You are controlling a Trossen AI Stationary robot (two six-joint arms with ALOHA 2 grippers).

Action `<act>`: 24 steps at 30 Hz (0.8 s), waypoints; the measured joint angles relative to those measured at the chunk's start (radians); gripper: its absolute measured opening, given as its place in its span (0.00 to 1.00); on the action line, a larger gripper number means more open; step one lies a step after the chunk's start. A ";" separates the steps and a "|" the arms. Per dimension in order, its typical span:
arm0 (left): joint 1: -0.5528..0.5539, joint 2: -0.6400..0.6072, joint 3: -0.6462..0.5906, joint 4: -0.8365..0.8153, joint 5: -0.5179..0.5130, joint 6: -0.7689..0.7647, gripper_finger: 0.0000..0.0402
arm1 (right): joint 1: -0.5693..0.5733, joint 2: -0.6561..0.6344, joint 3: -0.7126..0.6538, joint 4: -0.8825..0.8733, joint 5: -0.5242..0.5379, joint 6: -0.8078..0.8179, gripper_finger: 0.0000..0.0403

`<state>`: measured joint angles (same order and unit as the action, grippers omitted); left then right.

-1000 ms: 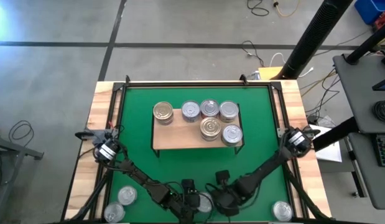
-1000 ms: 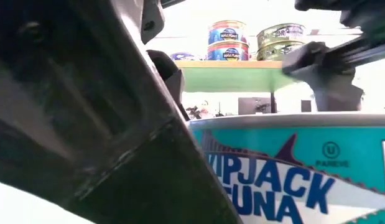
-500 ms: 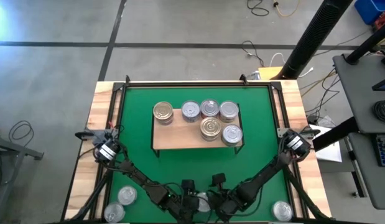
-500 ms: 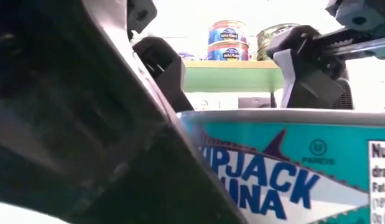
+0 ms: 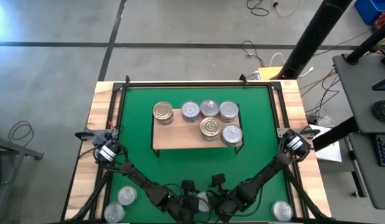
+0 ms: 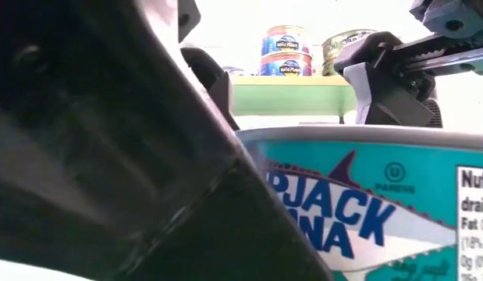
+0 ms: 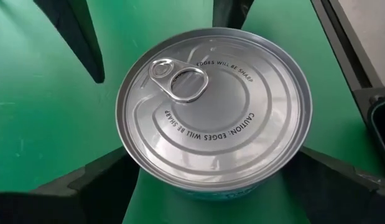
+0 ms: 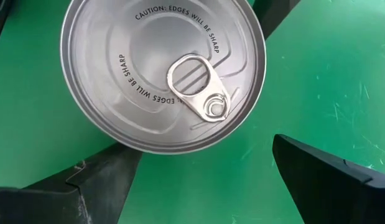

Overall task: Stack canned seafood by type on shelf
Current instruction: Put the top left green and blue tuna can on the shelf

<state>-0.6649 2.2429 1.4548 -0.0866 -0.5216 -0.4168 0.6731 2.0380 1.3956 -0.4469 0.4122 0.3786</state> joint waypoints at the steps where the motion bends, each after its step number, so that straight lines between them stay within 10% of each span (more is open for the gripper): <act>1: 0.001 0.000 0.000 -0.001 0.012 -0.008 0.90 | 0.000 0.000 0.000 0.001 0.000 0.000 0.90; 24: 0.023 0.001 -0.001 0.035 0.059 -0.011 0.99 | -0.017 0.003 0.002 0.056 -0.007 0.001 0.90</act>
<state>-0.6423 2.2436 1.4540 -0.0518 -0.4625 -0.4275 0.6563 2.0407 1.3972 -0.3913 0.4051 0.3796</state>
